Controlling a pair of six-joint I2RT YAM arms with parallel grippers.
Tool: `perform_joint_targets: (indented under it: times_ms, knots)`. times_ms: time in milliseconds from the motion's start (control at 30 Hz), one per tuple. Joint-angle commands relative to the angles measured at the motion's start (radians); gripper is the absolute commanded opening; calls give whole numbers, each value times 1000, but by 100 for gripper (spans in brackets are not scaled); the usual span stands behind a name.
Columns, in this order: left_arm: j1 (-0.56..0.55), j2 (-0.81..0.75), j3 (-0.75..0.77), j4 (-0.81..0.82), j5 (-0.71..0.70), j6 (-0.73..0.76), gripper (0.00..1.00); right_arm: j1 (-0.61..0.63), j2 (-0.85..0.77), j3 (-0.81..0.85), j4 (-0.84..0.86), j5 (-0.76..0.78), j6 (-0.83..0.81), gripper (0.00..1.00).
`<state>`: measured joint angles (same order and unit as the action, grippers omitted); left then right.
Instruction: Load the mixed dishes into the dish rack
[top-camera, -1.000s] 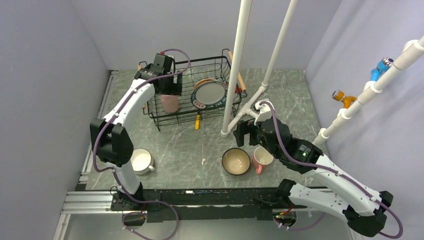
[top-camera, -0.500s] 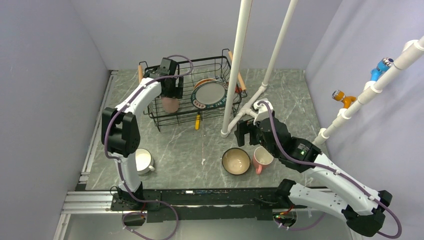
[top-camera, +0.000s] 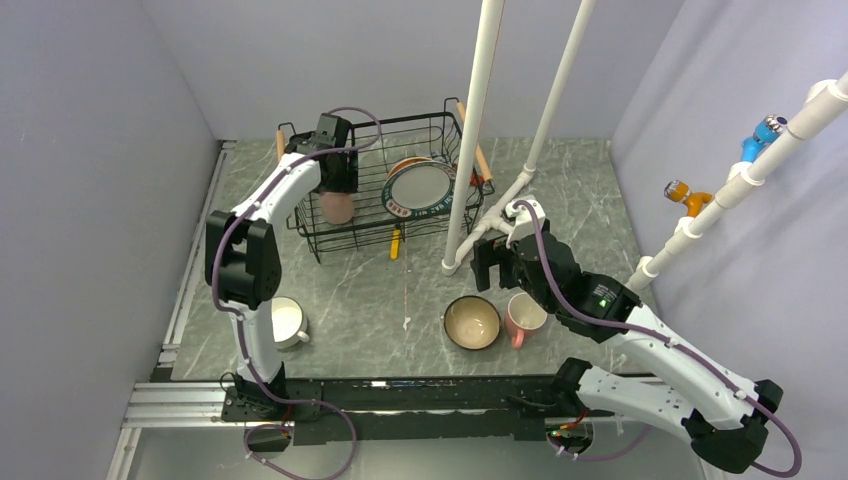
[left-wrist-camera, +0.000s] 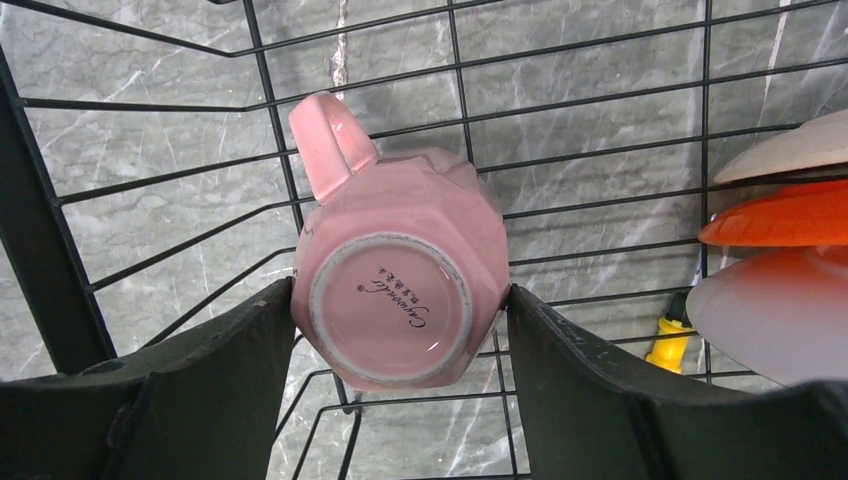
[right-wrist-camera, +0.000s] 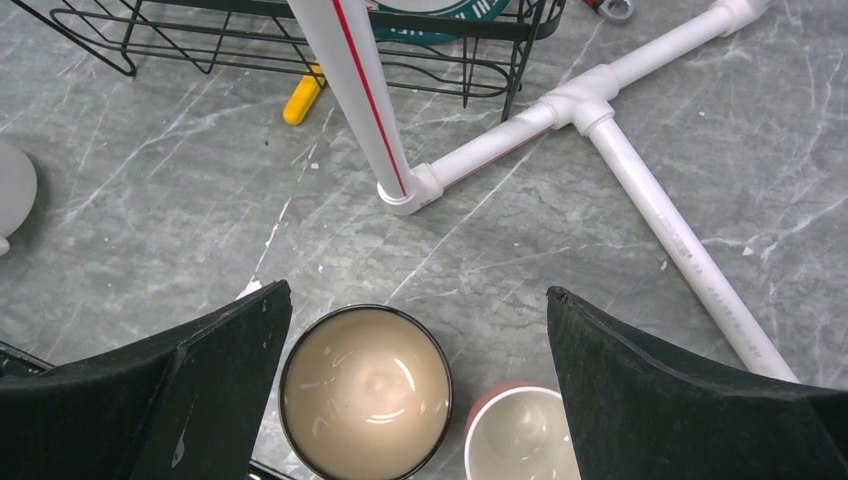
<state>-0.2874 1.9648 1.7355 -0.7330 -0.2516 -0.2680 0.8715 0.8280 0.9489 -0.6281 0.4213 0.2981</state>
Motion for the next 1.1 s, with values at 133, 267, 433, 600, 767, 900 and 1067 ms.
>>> perform_joint_targets:
  times_ms: [133, 267, 433, 600, 767, 900, 1067]
  knots:
    - [15, 59, 146, 28, -93, -32, 24, -19, 9, 32, 23, 32, -26, 100]
    - [21, 93, 204, 42, -149, -67, 2, -32, 28, 32, 26, 25, -32, 100]
    - [24, 119, 239, 65, -215, -103, 0, -53, 51, 37, 33, 2, -37, 100]
    - [25, 115, 219, 136, -263, -105, 0, -72, 78, 41, 46, -27, -37, 100]
    - [49, 171, 294, 128, -227, -110, 0, -81, 89, 39, 52, -37, -20, 100]
    - [58, 186, 305, 148, -204, -107, 0, -86, 92, 33, 59, -46, -10, 100]
    - [64, 167, 266, 196, -219, -128, 0, -96, 105, 30, 68, -54, -19, 100]
